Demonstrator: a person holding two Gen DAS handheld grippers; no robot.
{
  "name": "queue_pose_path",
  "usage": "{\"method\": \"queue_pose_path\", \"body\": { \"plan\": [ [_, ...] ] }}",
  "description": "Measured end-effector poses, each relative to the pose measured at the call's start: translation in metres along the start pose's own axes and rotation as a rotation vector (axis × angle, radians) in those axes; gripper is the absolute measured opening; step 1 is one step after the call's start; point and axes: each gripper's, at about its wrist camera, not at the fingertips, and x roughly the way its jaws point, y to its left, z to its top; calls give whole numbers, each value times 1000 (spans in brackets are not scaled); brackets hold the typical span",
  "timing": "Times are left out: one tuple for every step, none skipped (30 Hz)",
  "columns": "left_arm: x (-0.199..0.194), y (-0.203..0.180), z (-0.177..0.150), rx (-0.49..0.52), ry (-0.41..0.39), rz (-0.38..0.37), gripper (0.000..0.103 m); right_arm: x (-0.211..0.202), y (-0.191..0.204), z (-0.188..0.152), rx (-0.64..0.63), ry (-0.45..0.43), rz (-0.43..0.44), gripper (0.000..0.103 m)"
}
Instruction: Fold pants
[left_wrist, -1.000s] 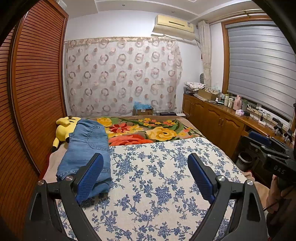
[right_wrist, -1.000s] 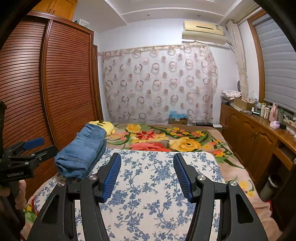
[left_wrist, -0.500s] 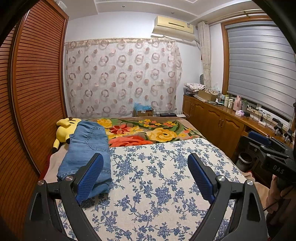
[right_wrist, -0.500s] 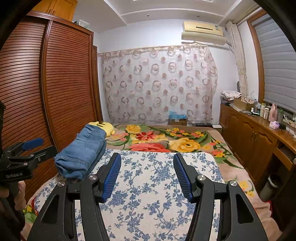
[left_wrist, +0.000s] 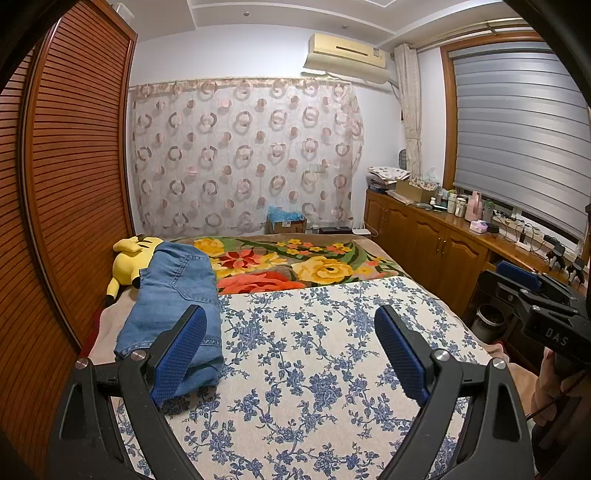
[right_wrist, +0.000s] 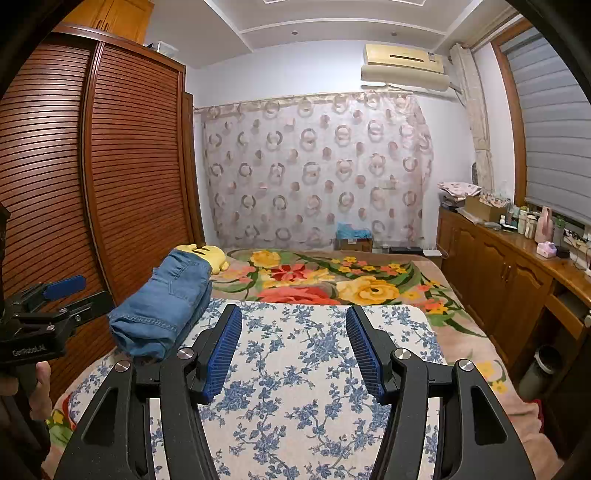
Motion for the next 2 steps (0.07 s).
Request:
{"method": "queue_pose_path", "body": {
  "plan": [
    [0,0,0,0,0,0,93,0,0,0,0,0,0,61],
    [0,0,0,-1,-1,0,93,0,-1,-1,1,-1,0,61]
  ]
}}
